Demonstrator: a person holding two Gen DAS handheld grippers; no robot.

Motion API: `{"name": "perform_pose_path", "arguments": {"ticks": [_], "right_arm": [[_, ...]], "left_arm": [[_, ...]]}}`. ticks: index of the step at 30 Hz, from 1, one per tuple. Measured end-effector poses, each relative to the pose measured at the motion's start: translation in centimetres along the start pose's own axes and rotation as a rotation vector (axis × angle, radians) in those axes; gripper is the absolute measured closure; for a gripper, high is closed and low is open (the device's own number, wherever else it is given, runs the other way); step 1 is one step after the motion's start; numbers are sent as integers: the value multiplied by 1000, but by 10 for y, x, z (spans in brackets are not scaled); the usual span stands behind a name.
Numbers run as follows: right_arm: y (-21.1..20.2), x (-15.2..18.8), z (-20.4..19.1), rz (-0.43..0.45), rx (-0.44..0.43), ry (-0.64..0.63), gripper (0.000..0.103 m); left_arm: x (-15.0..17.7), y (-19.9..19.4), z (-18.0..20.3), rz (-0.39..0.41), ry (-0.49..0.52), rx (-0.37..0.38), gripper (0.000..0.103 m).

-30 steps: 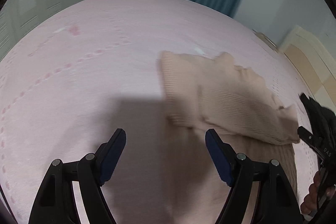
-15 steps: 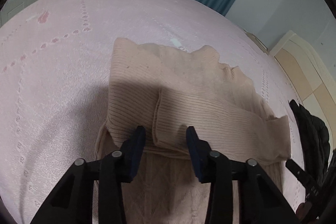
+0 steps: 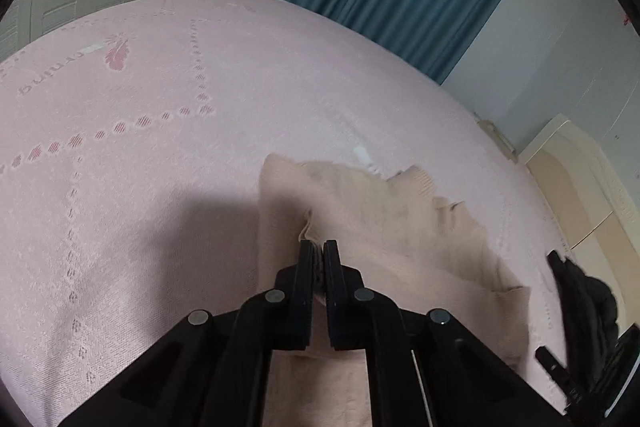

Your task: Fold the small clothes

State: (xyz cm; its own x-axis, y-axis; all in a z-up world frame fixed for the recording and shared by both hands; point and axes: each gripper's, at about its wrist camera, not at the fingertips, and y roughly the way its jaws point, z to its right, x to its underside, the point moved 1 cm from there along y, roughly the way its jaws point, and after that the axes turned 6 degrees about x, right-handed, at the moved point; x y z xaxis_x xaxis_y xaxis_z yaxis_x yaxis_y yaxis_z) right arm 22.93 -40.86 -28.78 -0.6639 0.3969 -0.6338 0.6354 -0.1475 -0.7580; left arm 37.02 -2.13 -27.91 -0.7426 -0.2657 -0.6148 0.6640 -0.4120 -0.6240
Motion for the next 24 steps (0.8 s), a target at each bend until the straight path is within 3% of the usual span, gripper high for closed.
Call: {"name": "perform_pose_path", "arguments": {"ticks": [7,15,20,24], "right_arm": [[16,-4,16,-20,54,60,55],[43,4,15,-110,130,27,55],[46,5,19,-121,118,41,53],[44,7,16,-111,135,32,52]], "left_arm": [[17,0,-15,-46,-24,-7,95],[13,9,-7,-76,21,-13,76],[15,19,0,-79,89,-82,76],[15,13,0,-74,80,-80,76]]}}
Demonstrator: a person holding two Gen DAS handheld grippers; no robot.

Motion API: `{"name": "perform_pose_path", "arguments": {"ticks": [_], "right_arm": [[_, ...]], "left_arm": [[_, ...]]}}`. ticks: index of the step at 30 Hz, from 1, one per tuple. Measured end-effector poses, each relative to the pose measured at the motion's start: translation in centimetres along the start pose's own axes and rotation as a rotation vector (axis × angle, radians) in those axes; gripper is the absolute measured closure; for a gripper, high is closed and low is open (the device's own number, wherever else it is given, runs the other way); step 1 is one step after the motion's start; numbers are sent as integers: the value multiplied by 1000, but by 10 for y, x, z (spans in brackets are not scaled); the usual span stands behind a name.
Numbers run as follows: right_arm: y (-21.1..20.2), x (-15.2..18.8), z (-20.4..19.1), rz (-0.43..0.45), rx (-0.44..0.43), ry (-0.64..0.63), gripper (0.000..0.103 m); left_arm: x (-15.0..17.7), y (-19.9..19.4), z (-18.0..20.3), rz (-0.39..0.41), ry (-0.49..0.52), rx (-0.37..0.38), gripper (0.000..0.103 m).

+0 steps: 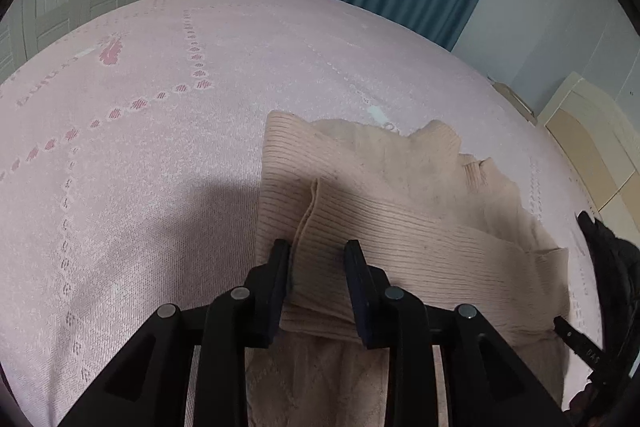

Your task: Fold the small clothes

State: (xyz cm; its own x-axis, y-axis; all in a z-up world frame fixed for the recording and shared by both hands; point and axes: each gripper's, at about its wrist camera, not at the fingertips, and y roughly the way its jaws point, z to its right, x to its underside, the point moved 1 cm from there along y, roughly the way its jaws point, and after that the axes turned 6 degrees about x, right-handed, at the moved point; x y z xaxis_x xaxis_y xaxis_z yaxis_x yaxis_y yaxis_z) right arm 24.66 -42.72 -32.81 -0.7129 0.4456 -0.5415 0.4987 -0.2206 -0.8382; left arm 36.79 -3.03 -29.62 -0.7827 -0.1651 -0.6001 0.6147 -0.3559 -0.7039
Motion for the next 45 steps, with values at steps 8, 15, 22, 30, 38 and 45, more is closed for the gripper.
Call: {"name": "perform_pose_path", "arguments": {"ticks": [8,15,22,30,38,45], "right_arm": [[-22,5,0,39,-6,-24,52],[-51,19,0,54,-33,-63,52],[-121,45,3,70,-46,-205,46],[-185,100,26,53,-85,-247,30],[-198,162,48,24,-114,-230,35],[-182,197,55,5,-126,-217,52]], "left_arm": [[5,-22,6,-25,-1,-67,73],[24,-75,12,-9,36,-125,40],[44,-140,15,-27,74,-88,40],[89,-201,9,-81,72,-50,40],[151,-221,-15,-135,67,-37,41],[194,-214,-27,-138,65,-41,46]]}}
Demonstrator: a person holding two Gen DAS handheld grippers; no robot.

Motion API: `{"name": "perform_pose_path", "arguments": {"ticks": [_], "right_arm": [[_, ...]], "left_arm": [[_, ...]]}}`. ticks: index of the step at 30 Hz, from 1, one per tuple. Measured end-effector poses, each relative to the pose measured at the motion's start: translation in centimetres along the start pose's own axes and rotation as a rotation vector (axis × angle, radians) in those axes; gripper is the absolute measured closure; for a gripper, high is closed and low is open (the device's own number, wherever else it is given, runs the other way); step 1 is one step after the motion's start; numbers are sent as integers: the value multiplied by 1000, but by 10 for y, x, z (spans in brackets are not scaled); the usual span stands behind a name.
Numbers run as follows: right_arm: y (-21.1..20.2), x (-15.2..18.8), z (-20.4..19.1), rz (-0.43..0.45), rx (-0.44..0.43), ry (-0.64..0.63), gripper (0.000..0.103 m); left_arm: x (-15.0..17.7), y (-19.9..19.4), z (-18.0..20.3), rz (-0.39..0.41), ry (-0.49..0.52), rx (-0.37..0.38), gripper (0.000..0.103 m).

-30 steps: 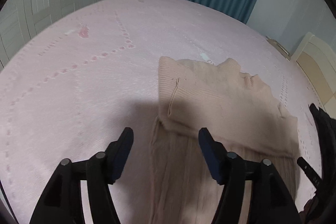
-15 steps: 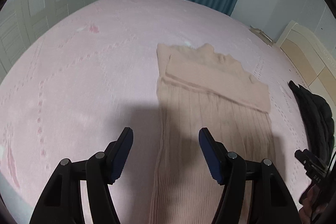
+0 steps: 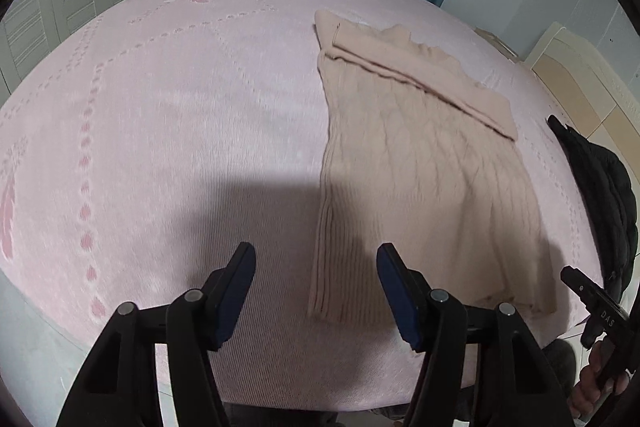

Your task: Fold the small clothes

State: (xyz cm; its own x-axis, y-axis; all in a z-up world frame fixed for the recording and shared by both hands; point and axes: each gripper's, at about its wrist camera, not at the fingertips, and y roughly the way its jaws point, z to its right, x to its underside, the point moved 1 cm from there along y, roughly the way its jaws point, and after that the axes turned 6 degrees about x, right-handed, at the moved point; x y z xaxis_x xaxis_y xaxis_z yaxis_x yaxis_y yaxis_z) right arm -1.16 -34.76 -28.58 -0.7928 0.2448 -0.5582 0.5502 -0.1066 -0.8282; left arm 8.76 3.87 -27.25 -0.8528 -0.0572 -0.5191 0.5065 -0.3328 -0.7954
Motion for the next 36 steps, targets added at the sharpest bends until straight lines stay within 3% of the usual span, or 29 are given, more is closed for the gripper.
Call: {"name": "perform_pose_path", "arguments": {"ticks": [3,5,8,11,14,29,36], "right_arm": [[1,7,-2,2,-17,-9,59],[-4,5,-4,40,-5,-16,59],[-5,9,-11,58,4,-44,59],[-8,12,-13,91,20,-41,59],[-11,12,-11,108,25,-24,59],[3,10,-20,33,39,-85,59],[16,7,-4,-36,30,3,59]], "left_arm": [[13,5,-2,8,2,7,52],[16,8,-2,-5,-13,29,57],[14,4,-1,39,-29,40,58],[15,8,-1,29,-38,37,58],[16,10,0,19,-46,49,67],[17,15,4,-5,-41,22,67],[16,22,3,-36,-37,13,67]]}}
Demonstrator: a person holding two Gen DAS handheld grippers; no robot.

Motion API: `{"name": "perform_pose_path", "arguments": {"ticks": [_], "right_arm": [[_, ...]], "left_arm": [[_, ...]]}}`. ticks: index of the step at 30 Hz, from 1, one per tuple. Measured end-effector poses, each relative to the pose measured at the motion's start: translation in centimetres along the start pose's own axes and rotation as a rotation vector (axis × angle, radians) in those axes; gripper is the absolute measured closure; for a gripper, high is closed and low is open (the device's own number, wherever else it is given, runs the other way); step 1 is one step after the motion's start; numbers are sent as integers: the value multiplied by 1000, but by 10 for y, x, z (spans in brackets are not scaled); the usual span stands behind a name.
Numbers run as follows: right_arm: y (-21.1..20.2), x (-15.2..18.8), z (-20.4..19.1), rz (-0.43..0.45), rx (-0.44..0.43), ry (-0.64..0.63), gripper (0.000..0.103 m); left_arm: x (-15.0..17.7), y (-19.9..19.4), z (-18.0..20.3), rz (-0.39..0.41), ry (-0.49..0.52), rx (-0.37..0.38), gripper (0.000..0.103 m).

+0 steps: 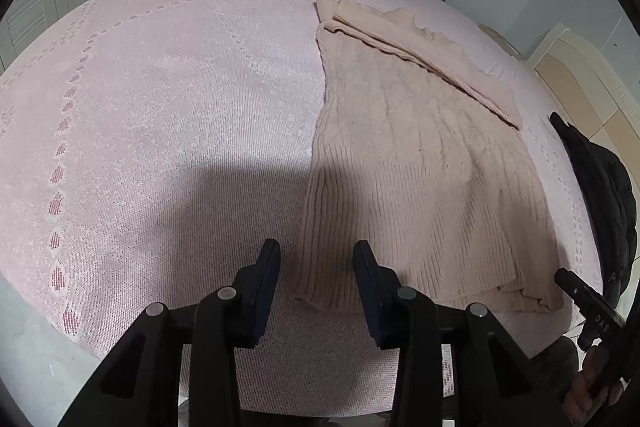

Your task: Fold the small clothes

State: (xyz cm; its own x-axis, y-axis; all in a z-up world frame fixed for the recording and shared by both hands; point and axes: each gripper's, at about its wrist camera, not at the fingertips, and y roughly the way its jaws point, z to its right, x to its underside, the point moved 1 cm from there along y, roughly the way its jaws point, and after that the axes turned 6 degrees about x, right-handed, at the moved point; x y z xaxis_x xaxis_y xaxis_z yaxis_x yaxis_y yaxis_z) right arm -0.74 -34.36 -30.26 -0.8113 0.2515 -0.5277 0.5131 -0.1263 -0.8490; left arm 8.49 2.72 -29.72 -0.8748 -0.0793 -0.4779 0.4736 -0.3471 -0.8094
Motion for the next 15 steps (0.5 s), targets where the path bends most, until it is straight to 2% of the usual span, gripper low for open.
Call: {"name": "perform_pose_path", "arguments": {"ticks": [4,10,15], "right_arm": [[14,-4,12,-72,-59,65,59],[19,-5,17,-92,-115,107,57],[22,-7,13,-103,-145,105,56]], "left_arm": [[-3,4,-5,-9,-26,47,63],[-7,7,-14,-6,-86,119,62],[-10,12,-10,-6,-84,117,64]]}}
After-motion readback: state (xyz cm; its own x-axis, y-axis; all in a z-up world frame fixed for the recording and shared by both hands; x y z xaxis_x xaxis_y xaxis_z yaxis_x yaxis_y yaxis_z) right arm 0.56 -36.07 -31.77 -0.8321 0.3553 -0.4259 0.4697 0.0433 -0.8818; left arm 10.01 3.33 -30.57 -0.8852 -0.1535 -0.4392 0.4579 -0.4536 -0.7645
